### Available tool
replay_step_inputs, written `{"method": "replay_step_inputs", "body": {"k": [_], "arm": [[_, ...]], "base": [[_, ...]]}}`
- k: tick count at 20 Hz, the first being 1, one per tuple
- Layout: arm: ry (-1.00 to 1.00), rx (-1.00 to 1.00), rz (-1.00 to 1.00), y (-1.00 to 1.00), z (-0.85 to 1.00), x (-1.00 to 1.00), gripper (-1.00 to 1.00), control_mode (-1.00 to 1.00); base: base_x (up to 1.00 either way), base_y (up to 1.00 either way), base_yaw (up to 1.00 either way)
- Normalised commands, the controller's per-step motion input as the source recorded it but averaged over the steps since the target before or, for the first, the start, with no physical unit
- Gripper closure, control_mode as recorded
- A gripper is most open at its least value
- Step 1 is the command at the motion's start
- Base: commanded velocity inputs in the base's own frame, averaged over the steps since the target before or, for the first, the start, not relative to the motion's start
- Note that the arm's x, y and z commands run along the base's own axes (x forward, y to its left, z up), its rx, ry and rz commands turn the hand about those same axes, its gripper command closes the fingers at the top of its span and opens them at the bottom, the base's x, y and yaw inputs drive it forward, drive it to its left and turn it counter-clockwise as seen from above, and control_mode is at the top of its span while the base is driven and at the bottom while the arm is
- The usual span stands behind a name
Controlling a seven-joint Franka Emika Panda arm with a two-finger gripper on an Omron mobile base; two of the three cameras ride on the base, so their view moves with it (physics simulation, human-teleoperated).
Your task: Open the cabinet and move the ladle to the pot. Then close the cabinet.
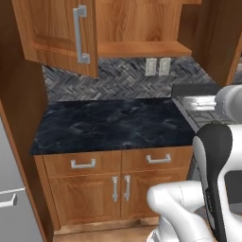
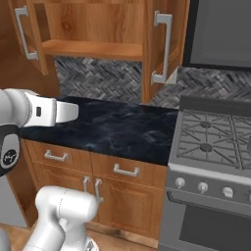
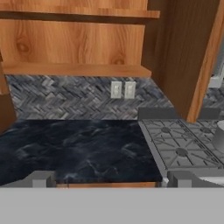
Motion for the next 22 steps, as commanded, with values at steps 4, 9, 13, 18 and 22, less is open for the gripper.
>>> {"method": "replay_step_inputs", "body": {"k": [4, 9, 13, 18, 22], "arm": [[0.0, 0.0, 0.0, 0.0, 0.0, 0.0, -1.0, 1.0], [0.0, 0.0, 0.0, 0.0, 0.0, 0.0, -1.0, 1.0], [0.0, 0.0, 0.0, 0.0, 0.0, 0.0, -1.0, 1.0], [0.0, 0.0, 0.0, 0.0, 0.0, 0.0, -1.0, 1.0], [0.0, 0.0, 0.0, 0.0, 0.0, 0.0, -1.0, 1.0]], "base": [[0.45, 0.1, 0.0], [0.32, 0.01, 0.0], [0.26, 0.0, 0.0], [0.34, 0.04, 0.0], [0.45, 0.06, 0.0]]}}
